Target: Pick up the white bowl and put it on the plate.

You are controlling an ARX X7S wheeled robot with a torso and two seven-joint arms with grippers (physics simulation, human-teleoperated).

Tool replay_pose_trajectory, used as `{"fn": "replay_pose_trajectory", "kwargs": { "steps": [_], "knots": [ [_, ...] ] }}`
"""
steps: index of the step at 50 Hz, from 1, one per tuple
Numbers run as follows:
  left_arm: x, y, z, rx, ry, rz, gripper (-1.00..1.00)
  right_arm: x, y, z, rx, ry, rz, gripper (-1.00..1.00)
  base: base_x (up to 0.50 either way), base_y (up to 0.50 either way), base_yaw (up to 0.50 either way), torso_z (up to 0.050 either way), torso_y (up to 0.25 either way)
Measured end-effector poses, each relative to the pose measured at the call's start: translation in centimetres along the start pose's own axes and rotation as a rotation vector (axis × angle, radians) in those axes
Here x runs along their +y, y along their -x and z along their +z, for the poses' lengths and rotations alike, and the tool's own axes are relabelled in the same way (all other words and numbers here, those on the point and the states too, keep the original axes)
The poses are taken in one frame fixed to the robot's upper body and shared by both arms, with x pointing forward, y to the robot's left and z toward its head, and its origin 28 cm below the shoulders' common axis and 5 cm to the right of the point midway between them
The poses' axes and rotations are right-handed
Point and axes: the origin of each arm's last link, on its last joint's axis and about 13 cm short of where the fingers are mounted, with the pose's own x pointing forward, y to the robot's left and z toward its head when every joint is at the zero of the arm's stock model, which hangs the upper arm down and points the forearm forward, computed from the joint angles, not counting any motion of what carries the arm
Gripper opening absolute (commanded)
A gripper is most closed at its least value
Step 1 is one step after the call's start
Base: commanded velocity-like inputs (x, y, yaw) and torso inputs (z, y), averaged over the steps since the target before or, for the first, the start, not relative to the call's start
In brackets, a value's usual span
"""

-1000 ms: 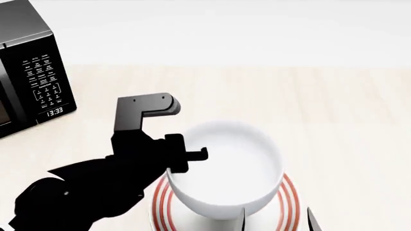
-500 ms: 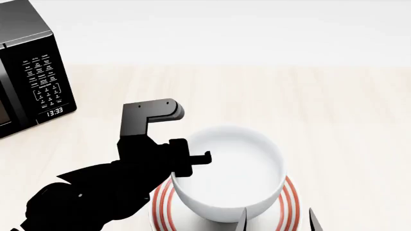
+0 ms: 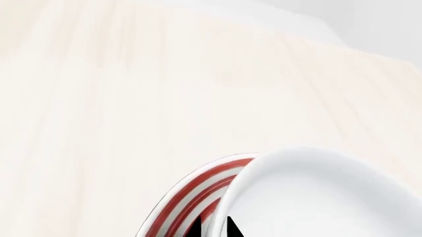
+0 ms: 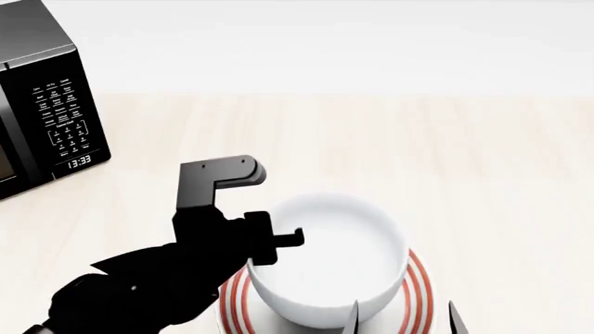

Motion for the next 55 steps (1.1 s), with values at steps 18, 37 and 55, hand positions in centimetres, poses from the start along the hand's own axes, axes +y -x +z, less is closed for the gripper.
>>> {"fn": "replay_pose_trajectory", "kwargs": {
  "steps": [18,37,55],
  "knots": [
    [0.6,-0.4,-0.7,0.010,0.022,0.005,-1.00,0.0,0.0,-0.1,0.002,0.001,0.000,1.00,0.00,0.00,0.00,0.000,0.001],
    [1.0,-0.6,-0.9,0.010,0.044,-0.018,1.00,-0.1,0.1,0.0,0.001,0.003,-0.001,1.00,0.00,0.00,0.00,0.000,0.000],
    [0.8,-0.3,0.2,-0.078,-0.017,-0.039,1.00,0.0,0.0,-0.2,0.005,0.000,0.001,1.00,0.00,0.00,0.00,0.000,0.000]
  ]
}}
